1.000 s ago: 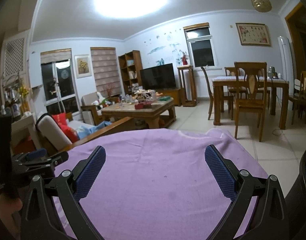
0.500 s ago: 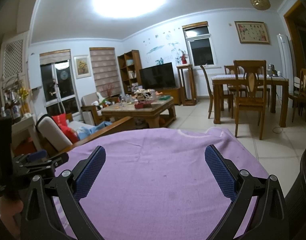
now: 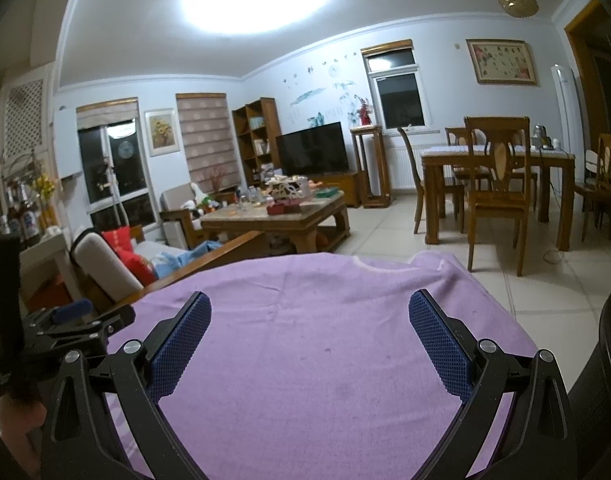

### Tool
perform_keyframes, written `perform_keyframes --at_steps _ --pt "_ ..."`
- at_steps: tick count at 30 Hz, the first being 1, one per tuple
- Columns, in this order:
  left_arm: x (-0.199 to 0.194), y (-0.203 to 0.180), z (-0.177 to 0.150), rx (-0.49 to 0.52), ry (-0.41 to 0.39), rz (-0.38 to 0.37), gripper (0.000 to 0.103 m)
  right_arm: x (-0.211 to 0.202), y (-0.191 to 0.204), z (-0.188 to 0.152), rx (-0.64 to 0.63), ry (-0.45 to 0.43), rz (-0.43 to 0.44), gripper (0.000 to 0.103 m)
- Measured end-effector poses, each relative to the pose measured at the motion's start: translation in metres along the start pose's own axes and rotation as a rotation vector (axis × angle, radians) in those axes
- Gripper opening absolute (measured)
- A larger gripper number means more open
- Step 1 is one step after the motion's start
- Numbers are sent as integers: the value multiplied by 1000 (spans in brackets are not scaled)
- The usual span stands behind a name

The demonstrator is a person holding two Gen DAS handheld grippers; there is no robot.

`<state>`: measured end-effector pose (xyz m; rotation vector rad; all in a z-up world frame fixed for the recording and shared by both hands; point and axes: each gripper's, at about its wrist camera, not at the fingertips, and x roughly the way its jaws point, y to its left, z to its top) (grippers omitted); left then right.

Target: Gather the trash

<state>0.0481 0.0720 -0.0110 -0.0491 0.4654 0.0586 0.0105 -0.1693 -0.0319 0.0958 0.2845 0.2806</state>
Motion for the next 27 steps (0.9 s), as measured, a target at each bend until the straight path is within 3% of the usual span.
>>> perform_keyframes --at_steps 17,27 --pt "-5 10 3 24 -39 -3 98 -1 1 -1 0 6 0 98" --pt "6 29 6 -21 3 -41 98 -1 1 1 2 8 1 98"
